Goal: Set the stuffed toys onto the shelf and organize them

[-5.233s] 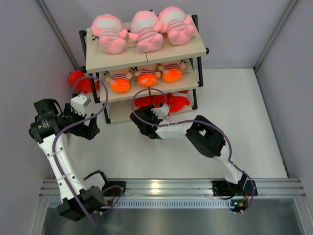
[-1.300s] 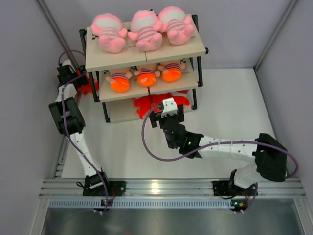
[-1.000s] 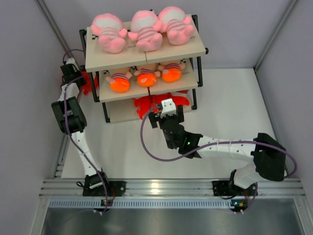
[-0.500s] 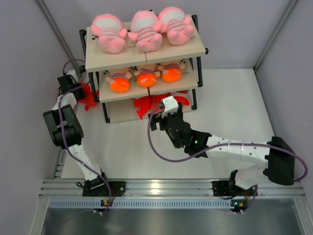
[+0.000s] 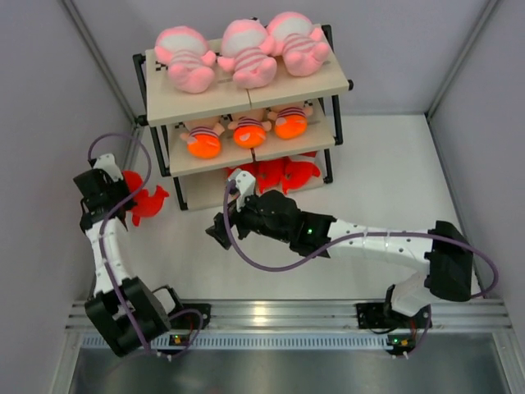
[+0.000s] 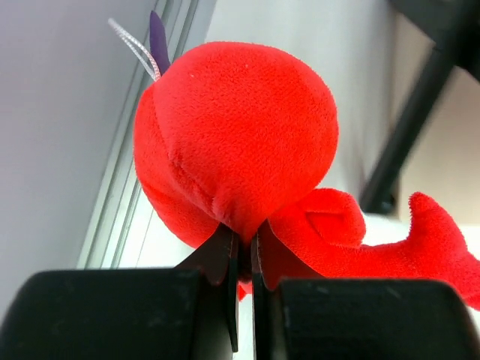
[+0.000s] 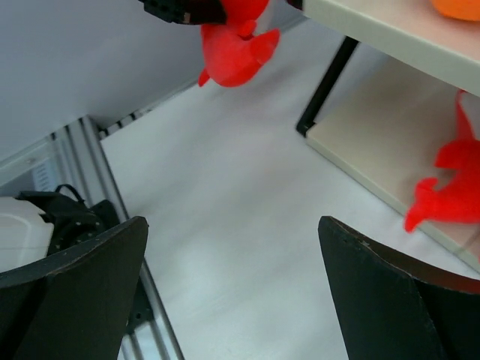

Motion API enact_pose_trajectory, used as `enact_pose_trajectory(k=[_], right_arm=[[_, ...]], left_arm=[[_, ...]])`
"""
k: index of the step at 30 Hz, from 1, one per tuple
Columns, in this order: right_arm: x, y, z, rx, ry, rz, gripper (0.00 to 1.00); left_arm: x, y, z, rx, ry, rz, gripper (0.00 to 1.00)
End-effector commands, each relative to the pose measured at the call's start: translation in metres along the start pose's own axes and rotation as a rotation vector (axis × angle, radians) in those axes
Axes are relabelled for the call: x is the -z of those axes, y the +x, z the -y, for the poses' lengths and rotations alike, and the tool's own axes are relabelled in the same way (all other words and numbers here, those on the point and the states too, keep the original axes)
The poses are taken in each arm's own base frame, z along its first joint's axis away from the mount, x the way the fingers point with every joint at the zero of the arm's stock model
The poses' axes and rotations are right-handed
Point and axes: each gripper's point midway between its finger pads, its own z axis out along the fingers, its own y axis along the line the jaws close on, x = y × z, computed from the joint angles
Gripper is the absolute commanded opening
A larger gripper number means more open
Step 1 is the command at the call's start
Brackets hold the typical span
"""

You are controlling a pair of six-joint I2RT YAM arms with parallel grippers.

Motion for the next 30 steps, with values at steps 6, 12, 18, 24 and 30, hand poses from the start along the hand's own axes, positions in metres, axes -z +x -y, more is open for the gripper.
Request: enact_pose_trajectory(k=[6, 12, 18, 24, 30], right_arm=[[-0.037, -0.035, -0.070, -0.178, -0.276, 0.037, 0.98], [-0.051, -0.036, -0.060, -0.303, -0.290, 0.048, 1.00], [-0.065, -0.023, -0.070, -0.331, -0.347, 0.030, 0.99], [-0.093, -0.012, -0.067, -0.330, -0.312, 0.006, 0.94], [-0.105, -0.004, -0.052, -0.306, -0.230, 0.009, 0.70]], left_arm=[[0.093, -0.003, 0.037, -0.232, 0.128, 0.137, 0.00], [0.135, 0.014, 0.082, -0.303, 0.349, 0.171, 0.00], [0.147, 0.010, 0.100, -0.273, 0.443, 0.184, 0.00], [0.151, 0.010, 0.110, -0.240, 0.498, 0.185, 0.00], [0.156, 0.012, 0.114, -0.224, 0.520, 0.178, 0.00]])
